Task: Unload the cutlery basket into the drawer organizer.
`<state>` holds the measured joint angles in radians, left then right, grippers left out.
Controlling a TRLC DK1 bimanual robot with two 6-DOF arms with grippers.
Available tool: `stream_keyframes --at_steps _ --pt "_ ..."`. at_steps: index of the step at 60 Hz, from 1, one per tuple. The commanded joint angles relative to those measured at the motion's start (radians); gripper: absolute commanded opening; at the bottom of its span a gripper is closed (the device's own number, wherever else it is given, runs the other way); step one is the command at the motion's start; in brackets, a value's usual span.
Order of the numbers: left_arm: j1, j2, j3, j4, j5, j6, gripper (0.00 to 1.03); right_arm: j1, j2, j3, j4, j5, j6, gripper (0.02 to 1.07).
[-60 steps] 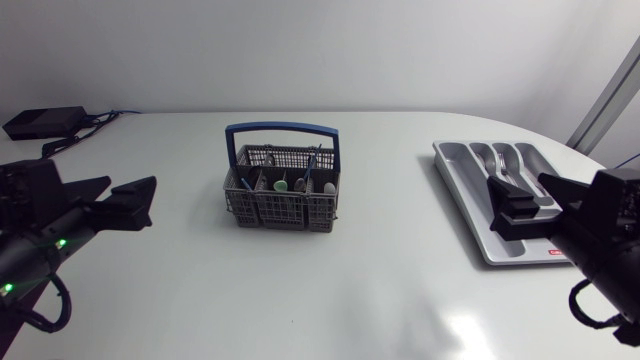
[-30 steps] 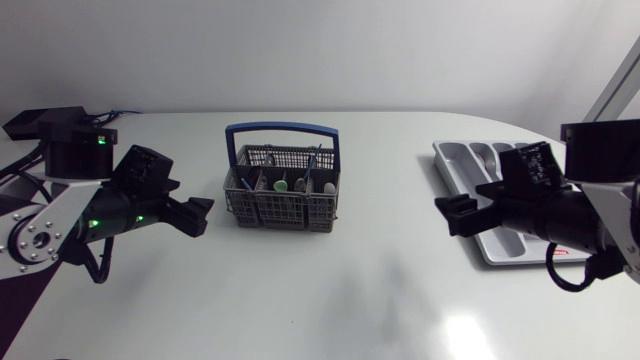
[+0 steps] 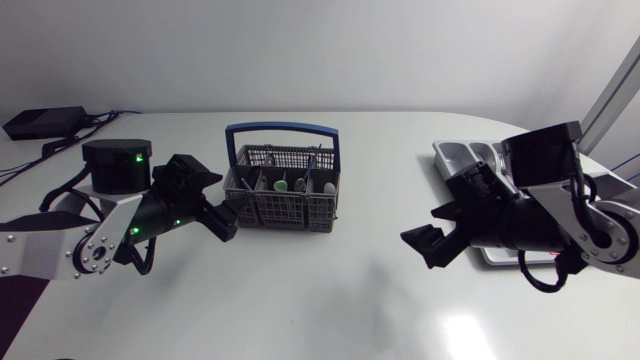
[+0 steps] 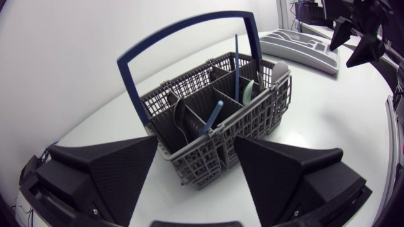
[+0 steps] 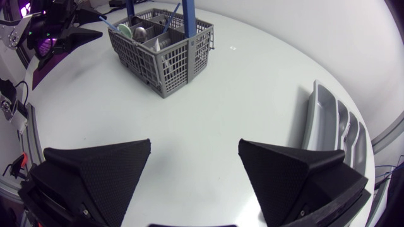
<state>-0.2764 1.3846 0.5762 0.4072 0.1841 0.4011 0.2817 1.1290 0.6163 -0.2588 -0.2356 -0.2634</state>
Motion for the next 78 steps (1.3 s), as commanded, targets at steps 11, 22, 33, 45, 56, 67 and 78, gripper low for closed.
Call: stream_keyframes --at_steps 11,22,33,45,56,67,78 --pt "0.003 0.079 0.045 0.056 0.071 0.027 0.75 0.057 0.058 0.046 0.018 0.021 -0.011 1.02" --pt "0.014 0.117 0.076 0.073 0.089 0.022 0.63 0.100 0.097 0.056 0.029 0.065 -0.011 1.02" --pt "0.045 0.157 0.093 0.117 0.123 0.008 0.47 0.106 0.155 0.065 0.056 0.074 -0.011 1.02" --pt "0.049 0.182 0.093 0.160 0.152 0.001 0.32 0.131 0.216 0.069 0.078 0.102 -0.011 1.02" --pt "0.046 0.202 0.099 0.199 0.169 0.001 0.21 0.140 0.233 0.072 0.084 0.122 -0.014 1.02" --pt "0.046 0.208 0.111 0.203 0.183 0.001 0.04 0.148 0.244 0.072 0.089 0.134 -0.014 1.02" --pt "0.049 0.175 0.119 0.199 0.198 -0.005 0.04 0.155 0.244 0.068 0.090 0.139 -0.014 1.02"
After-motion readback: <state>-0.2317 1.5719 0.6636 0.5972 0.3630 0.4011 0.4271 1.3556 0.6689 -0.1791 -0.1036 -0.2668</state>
